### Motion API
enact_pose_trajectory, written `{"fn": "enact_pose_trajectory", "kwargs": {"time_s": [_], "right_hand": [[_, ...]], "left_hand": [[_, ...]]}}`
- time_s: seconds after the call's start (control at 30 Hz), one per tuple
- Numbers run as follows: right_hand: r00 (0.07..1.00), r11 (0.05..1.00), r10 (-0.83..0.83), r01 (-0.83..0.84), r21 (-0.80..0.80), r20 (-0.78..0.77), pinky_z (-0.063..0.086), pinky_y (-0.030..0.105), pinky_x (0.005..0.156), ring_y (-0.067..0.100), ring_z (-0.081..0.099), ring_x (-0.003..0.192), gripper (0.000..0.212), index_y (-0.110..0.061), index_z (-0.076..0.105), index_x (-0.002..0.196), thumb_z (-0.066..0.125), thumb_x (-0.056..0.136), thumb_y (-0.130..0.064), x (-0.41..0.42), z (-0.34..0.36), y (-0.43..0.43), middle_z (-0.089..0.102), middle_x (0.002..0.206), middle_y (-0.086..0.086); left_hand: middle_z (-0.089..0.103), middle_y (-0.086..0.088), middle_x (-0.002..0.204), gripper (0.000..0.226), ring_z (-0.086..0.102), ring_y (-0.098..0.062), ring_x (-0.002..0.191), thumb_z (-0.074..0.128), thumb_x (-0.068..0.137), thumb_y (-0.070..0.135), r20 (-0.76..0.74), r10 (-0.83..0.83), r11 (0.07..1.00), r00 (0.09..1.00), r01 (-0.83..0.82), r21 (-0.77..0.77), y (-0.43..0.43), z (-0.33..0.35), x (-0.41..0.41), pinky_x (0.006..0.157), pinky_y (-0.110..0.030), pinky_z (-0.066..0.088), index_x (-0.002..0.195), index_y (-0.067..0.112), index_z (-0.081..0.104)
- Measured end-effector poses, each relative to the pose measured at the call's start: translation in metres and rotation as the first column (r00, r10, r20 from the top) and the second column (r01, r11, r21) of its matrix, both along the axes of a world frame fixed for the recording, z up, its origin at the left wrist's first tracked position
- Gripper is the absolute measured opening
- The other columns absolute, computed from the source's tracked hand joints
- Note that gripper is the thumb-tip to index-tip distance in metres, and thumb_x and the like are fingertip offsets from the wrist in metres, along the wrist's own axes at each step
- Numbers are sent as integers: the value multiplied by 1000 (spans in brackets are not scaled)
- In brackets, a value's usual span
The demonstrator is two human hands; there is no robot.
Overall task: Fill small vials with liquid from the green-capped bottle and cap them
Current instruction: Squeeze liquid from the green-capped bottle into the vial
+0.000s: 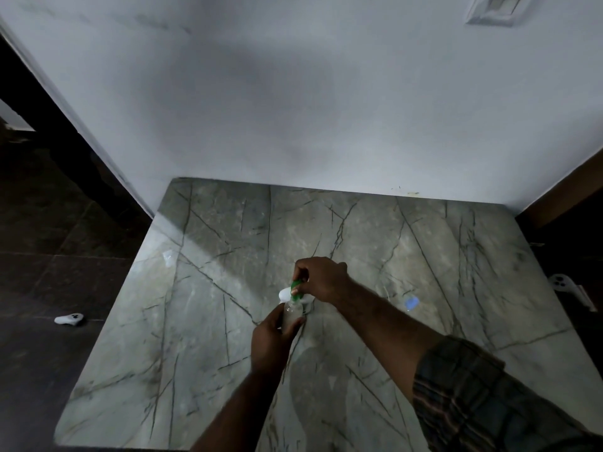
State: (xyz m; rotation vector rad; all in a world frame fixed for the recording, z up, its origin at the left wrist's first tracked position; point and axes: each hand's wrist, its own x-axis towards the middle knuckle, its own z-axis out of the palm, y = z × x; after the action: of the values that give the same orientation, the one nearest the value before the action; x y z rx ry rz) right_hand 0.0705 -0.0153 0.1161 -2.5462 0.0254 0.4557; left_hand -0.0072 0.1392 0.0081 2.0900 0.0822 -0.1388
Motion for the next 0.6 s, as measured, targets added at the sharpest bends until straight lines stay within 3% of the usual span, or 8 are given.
{"fn": "enact_pose_trajectory", "kwargs": {"time_s": [0.17,0.37,0.6], "right_hand": [[1000,999,25,-24,-26,11,30,41,89,12,62,96,25,-29,65,90,80,73,-40,-2,-11,2,69,95,-12],[999,999,34,-33,-32,10,28,40,86,9,60,93,25,-29,67,90,81,71,-39,5,-5,1,67,91,-15],[999,999,41,-41,3,-5,31,43,91,9,61,96,25,-28,67,90,80,72,-39,4,-10,-2,69,95,-14]], "left_hand": [[72,10,116,55,67,0,98,71,82,49,-17,-14,1000,1000,14,10,0,-7,-2,88,-27,58,131,25,60],[73,19,100,48,65,11,88,71,82,51,26,-25,999,999,25,20,-1,2,0,71,-3,48,125,30,63],[74,16,99,44,67,5,86,69,83,52,7,-32,999,999,32,19,-2,-2,-1,72,-7,50,121,29,65]]}}
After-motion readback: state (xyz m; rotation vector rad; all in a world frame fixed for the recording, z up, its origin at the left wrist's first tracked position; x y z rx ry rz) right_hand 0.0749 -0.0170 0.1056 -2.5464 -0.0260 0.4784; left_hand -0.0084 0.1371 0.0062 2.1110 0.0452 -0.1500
